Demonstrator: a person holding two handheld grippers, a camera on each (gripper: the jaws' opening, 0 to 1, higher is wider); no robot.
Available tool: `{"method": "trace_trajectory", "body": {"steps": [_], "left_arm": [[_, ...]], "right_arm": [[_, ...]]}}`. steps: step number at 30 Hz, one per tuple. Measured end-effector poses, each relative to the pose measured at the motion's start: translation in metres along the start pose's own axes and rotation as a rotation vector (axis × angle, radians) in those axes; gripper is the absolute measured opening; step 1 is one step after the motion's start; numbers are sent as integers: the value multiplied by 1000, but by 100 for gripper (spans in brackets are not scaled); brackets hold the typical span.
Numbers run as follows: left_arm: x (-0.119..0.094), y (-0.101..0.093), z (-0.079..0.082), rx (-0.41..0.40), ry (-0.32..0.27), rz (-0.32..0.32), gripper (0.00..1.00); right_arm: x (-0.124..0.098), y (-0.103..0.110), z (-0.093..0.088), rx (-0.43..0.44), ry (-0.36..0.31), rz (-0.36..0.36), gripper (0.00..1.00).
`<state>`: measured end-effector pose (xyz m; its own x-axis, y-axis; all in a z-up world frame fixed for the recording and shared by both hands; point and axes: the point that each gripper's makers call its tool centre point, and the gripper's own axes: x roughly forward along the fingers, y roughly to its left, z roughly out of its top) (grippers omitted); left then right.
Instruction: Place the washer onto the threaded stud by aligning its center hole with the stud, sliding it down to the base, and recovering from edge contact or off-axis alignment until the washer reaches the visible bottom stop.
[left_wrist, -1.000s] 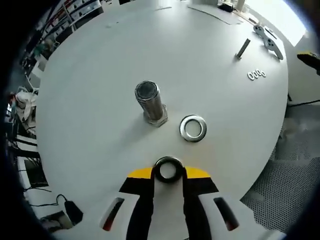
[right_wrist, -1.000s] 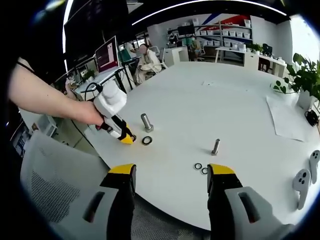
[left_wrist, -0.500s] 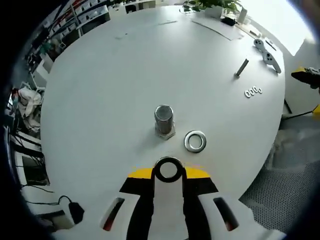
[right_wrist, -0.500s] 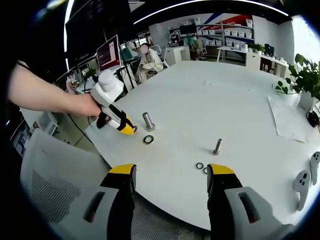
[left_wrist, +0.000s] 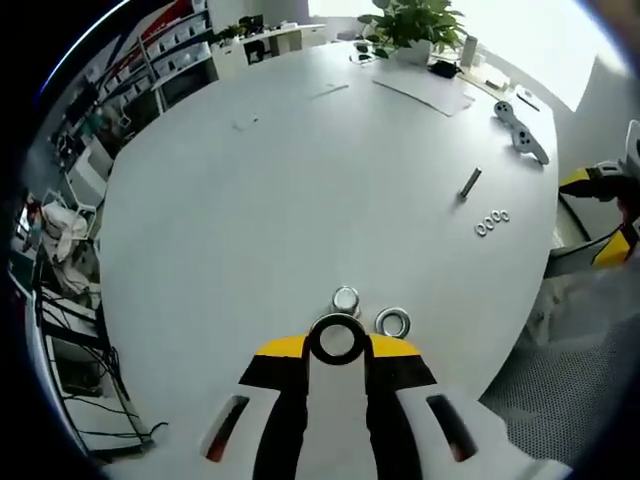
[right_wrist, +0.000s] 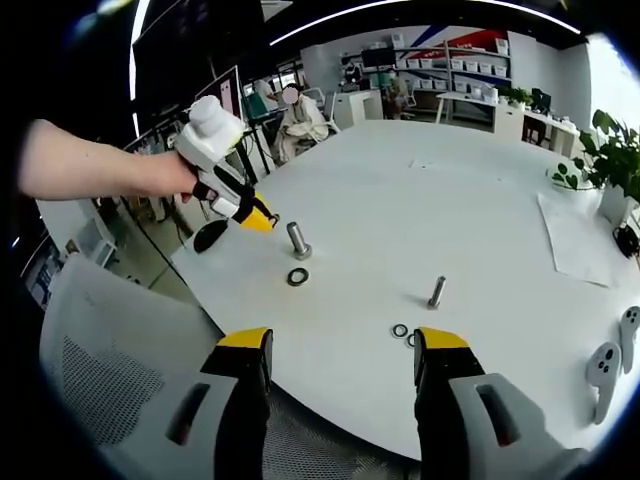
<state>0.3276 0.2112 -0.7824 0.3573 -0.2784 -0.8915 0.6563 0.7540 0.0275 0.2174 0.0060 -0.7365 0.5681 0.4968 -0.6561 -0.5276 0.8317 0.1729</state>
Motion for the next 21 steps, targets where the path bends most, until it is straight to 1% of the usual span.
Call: {"method": "trace_trajectory", "body": {"steps": [3, 7, 10, 12, 14, 17, 19, 21], "left_arm": [[1, -2, 5, 19, 5, -5, 18], [7, -6, 11, 41, 27, -22, 18], [11, -7, 17, 72, 38, -20, 18], [13, -8, 19, 78, 40, -20, 18], [16, -9, 20, 85, 53, -24, 18], [20, -11, 16, 123, 85, -21, 18], [23, -9, 15, 138, 95, -13, 18], [23, -7, 16, 157, 97, 7, 18]], "right_arm": [[0, 0, 0, 0, -1, 0, 59], [0, 1, 0, -3, -1, 3, 59], [0, 1, 0, -3, -2, 3, 59], [-1, 0, 1, 2, -7, 2, 59], [-1, 0, 2, 6, -9, 2, 59], [-2, 0, 2, 7, -12, 1, 59], [-2, 0, 2, 8, -13, 2, 59], [-2, 0, 3, 9, -15, 2, 59]]}}
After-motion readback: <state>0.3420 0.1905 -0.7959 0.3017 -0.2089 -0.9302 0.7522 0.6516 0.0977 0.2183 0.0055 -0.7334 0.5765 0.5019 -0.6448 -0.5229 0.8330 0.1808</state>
